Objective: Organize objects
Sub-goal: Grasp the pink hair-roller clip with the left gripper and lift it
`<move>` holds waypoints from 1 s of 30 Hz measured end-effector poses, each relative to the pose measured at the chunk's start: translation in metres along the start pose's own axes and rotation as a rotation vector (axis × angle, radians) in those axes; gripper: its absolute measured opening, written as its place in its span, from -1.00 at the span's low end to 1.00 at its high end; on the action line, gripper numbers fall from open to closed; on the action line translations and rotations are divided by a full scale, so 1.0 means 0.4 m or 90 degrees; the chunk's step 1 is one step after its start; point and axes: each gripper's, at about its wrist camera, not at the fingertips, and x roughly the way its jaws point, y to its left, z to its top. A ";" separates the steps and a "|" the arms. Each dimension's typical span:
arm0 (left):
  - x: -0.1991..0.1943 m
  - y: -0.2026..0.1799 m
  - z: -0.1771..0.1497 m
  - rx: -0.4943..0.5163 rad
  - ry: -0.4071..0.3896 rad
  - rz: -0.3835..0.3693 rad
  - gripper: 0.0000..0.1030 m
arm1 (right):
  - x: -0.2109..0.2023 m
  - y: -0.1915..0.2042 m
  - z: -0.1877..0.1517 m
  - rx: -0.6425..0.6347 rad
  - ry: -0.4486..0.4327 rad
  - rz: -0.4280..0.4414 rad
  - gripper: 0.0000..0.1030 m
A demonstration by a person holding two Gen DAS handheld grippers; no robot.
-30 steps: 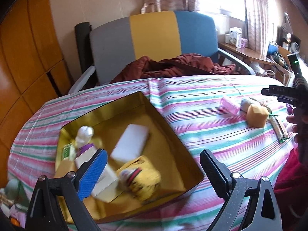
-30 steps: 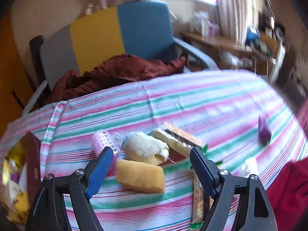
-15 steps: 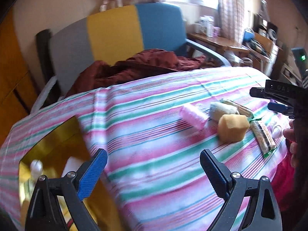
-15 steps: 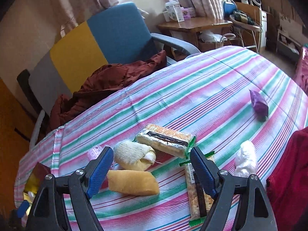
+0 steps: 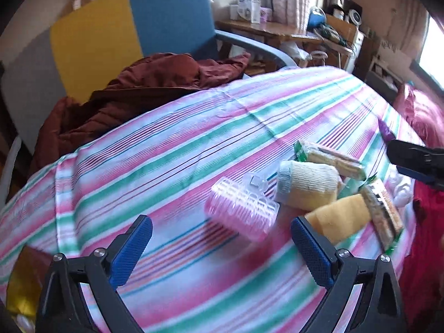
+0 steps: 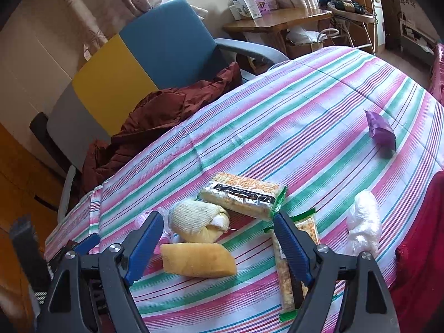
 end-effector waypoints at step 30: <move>-0.130 -0.034 -0.192 -0.086 0.006 -0.020 0.35 | -0.029 -0.157 0.040 0.156 -0.043 -0.032 0.62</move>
